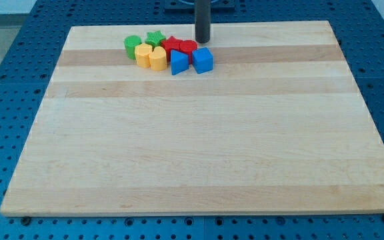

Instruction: Push the red circle and blue triangle downwards of the board

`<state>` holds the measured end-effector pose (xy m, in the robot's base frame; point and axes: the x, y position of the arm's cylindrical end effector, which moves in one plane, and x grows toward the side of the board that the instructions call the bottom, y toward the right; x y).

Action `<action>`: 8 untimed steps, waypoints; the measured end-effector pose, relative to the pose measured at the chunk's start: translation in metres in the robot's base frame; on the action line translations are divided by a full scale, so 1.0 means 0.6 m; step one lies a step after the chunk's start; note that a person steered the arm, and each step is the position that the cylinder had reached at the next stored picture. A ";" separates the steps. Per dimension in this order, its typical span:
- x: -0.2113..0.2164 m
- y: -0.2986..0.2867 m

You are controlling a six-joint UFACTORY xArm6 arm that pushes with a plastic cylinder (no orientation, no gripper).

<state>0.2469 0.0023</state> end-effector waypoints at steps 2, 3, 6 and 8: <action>0.041 -0.045; 0.057 -0.063; 0.073 -0.093; 0.080 -0.097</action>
